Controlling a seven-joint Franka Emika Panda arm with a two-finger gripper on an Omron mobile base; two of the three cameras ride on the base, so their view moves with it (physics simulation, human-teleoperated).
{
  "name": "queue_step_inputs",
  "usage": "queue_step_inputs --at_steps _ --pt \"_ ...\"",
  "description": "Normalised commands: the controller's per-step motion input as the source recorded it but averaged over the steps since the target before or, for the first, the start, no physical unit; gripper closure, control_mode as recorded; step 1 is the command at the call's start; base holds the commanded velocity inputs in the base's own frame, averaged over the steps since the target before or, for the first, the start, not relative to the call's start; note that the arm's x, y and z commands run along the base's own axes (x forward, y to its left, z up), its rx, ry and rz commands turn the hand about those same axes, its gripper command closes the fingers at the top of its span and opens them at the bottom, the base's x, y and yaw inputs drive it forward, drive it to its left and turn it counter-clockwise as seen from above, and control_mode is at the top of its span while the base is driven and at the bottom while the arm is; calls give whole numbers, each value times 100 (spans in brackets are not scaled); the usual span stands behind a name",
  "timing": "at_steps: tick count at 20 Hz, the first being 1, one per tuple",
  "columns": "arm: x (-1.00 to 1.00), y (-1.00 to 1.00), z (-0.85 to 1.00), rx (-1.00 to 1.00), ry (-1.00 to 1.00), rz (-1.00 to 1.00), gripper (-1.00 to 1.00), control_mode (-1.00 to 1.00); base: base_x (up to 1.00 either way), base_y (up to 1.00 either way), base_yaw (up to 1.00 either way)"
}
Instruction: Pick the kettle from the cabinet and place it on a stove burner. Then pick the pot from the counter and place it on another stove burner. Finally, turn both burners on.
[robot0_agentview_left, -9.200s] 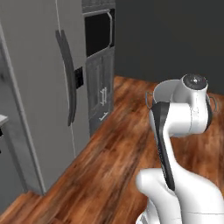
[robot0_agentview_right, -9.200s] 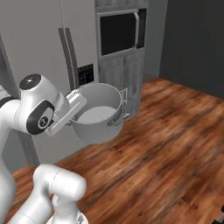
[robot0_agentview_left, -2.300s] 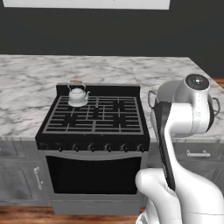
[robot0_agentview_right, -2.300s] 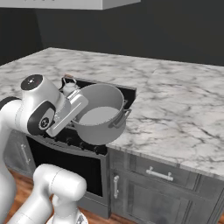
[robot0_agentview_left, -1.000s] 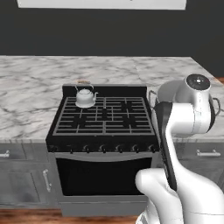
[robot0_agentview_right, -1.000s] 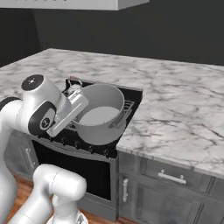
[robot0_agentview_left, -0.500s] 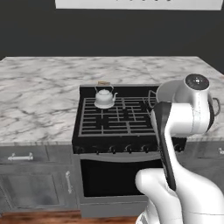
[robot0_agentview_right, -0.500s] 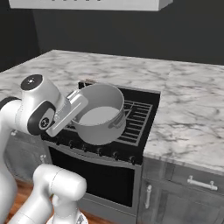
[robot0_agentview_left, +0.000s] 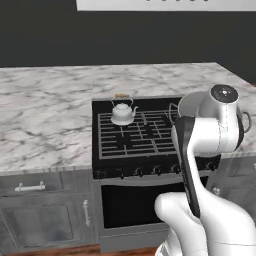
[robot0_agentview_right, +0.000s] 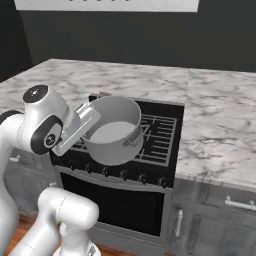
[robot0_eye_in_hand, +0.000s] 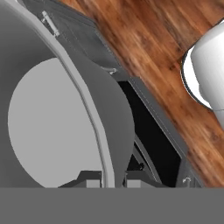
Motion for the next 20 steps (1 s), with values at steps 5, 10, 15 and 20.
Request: queue_step_inputs --at_steps 5,10,15,20 --pt "0 0 0 0 0 0 100 100 0 44 -27" --pt "0 0 0 0 0 0 100 100 0 45 -30" --pt "0 0 0 0 0 0 100 100 0 52 -30" --pt "0 0 0 0 0 0 100 100 6 59 -26"
